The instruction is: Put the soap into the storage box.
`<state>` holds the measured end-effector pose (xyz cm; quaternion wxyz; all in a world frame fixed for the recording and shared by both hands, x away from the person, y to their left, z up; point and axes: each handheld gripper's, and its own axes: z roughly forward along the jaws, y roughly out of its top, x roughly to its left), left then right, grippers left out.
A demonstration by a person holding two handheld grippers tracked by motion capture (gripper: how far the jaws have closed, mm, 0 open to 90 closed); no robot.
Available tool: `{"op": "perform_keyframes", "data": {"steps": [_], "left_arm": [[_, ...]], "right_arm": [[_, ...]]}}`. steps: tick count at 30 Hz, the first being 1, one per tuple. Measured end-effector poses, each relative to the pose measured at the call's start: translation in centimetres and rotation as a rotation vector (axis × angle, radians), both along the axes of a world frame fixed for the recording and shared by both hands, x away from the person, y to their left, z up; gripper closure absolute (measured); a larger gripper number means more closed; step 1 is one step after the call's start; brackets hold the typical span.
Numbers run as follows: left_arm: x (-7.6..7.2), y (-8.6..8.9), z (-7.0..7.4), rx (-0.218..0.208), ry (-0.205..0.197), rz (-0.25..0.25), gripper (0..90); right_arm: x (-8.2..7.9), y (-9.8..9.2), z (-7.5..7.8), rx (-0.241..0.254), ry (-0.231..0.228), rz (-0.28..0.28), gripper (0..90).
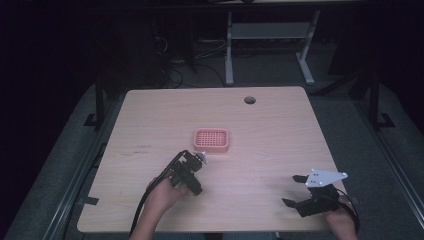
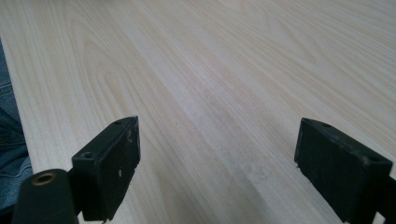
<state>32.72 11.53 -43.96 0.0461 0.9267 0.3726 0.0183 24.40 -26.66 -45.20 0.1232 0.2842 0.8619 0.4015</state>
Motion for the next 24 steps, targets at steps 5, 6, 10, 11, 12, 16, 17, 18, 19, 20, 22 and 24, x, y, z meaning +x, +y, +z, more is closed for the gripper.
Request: {"op": "perform_keyframes", "data": {"steps": [5,6,10,11,12,16,17,18,19,20,22,24], "left_arm": [[0.1,-0.2,0.0,0.013,0.019,0.020,26.4],[0.2,-0.3,0.0,0.016,0.027,0.021,26.6],[0.2,-0.2,0.0,0.008,0.017,0.020,26.7],[0.2,-0.2,0.0,0.008,0.017,0.020,26.8],[0.1,0.0,0.0,-0.001,0.006,0.015,26.8],[0.0,1.1,0.1,-0.085,-0.002,0.042,26.8],[0.0,1.2,0.2,-0.094,-0.002,0.043,26.8],[0.0,1.3,0.2,-0.099,-0.002,0.042,26.8],[-0.1,1.3,0.1,-0.103,-0.007,0.043,26.8],[-0.1,1.3,0.2,-0.111,-0.007,0.042,26.9],[-0.1,1.3,0.2,-0.118,-0.014,0.042,26.9],[-0.1,1.1,0.4,-0.129,-0.022,0.041,26.9]], "right_arm": [[0.0,0.1,0.0,0.000,0.000,0.002,13.8],[0.0,0.1,0.0,-0.002,0.001,0.001,13.8],[0.0,0.0,0.0,-0.001,-0.001,0.002,13.8],[0.0,0.0,0.0,-0.002,-0.002,0.002,13.8],[0.0,0.0,0.0,0.000,-0.001,0.000,13.8],[0.0,0.0,0.0,0.001,0.000,-0.001,13.8],[0.0,0.0,0.0,0.000,0.001,0.000,13.8],[0.0,0.0,0.0,0.000,0.001,0.000,13.8],[0.0,0.0,0.0,0.000,0.002,-0.002,13.8],[0.0,0.0,0.0,-0.001,0.006,-0.004,13.8],[0.0,0.0,0.0,-0.002,0.004,-0.003,13.8],[0.0,0.0,0.0,-0.001,0.004,-0.006,13.8]]}}
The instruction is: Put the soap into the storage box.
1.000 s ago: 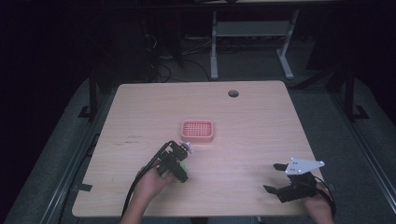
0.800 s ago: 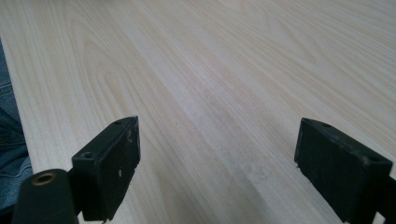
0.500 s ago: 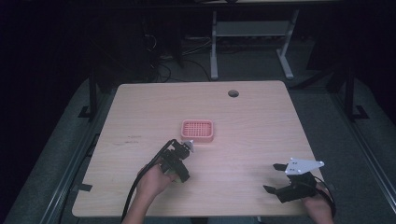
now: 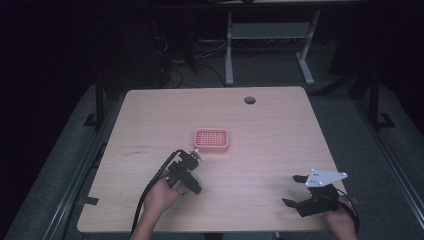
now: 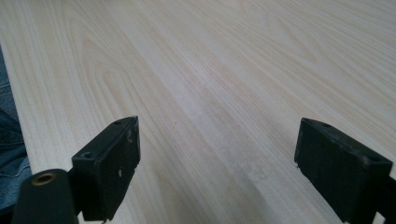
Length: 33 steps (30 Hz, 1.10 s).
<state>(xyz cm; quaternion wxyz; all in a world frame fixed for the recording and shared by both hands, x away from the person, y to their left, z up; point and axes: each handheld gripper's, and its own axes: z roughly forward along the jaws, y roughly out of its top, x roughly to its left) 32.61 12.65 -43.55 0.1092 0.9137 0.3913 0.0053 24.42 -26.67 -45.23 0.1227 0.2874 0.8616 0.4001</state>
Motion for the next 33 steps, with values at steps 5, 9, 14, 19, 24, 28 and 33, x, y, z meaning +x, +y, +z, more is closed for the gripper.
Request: {"op": "perform_keyframes", "data": {"steps": [5,9,14,19,24,28,33], "left_arm": [[0.1,-0.2,0.6,-0.010,-0.014,-0.004,26.8],[0.3,-0.5,1.3,-0.018,-0.034,-0.004,26.8],[0.6,-0.7,1.9,-0.025,-0.052,-0.009,26.8],[1.1,-1.1,2.5,-0.028,-0.059,-0.018,26.8],[1.4,-1.4,3.1,-0.035,-0.068,-0.022,26.8],[1.9,-1.6,3.5,-0.032,-0.066,-0.024,26.8],[2.4,-1.6,3.7,-0.033,-0.067,-0.021,26.8]], "right_arm": [[0.0,0.0,0.0,0.003,0.000,0.000,13.8],[0.0,0.0,0.0,0.006,-0.004,0.003,13.8],[0.0,0.0,0.0,0.007,-0.003,0.001,13.8],[0.0,-0.1,0.0,0.007,-0.004,-0.002,13.8],[0.0,-0.1,0.0,0.007,-0.007,0.000,13.8],[0.0,-0.2,0.0,0.006,-0.006,-0.001,13.8],[0.1,-0.2,0.0,0.009,-0.008,0.000,13.7]]}}
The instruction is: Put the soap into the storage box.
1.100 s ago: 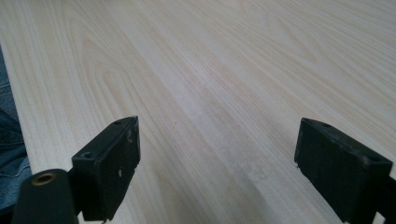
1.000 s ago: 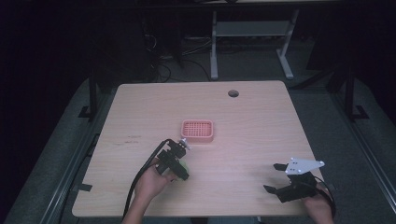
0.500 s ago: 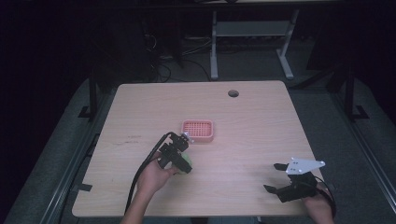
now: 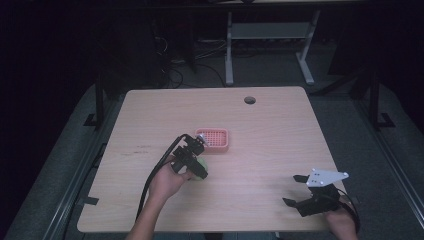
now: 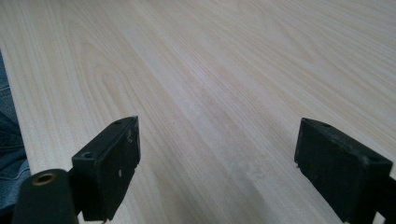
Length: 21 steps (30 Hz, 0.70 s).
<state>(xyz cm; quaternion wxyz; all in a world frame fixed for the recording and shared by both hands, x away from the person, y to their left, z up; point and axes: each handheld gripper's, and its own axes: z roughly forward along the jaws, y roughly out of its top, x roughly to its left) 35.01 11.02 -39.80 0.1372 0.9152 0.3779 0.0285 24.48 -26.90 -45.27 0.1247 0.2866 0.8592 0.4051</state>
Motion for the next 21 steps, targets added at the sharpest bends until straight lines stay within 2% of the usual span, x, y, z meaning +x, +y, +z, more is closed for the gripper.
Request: {"op": "perform_keyframes", "data": {"steps": [7,21], "left_arm": [[0.7,-0.1,0.7,-0.002,0.008,-0.013,26.8],[2.5,-0.7,1.0,-0.015,0.019,0.007,26.8]], "right_arm": [[0.0,0.0,0.0,0.003,0.001,-0.004,13.8],[-0.1,-0.1,0.1,0.010,0.003,-0.011,13.8]]}}
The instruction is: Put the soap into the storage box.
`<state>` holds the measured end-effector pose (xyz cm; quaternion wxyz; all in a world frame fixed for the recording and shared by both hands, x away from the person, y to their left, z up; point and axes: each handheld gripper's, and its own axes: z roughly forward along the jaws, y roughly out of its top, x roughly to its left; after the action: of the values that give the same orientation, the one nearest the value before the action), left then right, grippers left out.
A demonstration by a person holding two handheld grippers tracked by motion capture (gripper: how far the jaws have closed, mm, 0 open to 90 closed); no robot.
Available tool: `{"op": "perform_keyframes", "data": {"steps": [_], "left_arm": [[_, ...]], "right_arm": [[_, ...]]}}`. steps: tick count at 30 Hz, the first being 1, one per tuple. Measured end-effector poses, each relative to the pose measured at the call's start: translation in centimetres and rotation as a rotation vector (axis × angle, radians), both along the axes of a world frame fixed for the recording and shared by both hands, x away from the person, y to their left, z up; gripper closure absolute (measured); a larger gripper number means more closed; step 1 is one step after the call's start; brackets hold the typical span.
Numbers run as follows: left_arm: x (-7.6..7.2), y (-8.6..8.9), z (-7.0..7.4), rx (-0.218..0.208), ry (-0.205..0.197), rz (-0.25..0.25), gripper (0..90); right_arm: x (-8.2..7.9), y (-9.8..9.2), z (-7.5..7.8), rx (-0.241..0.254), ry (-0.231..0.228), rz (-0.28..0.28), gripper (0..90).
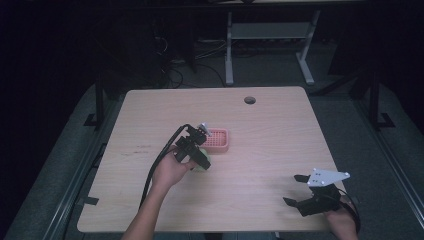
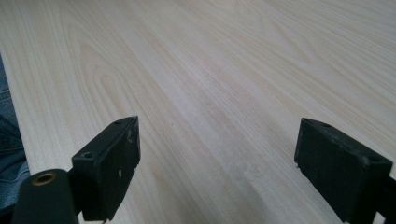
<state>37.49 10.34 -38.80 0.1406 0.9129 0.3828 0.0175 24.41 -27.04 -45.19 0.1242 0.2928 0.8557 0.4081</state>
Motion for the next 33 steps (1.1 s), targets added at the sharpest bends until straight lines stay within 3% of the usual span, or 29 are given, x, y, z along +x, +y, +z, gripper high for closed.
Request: {"op": "perform_keyframes", "data": {"steps": [11,33], "left_arm": [[0.8,0.0,0.2,-0.011,0.001,0.018,26.8],[3.0,-0.7,1.0,0.010,-0.010,0.031,26.8]], "right_arm": [[0.0,0.0,0.0,0.002,-0.002,0.001,13.8],[0.0,0.0,0.0,0.006,-0.003,0.000,13.8]]}}
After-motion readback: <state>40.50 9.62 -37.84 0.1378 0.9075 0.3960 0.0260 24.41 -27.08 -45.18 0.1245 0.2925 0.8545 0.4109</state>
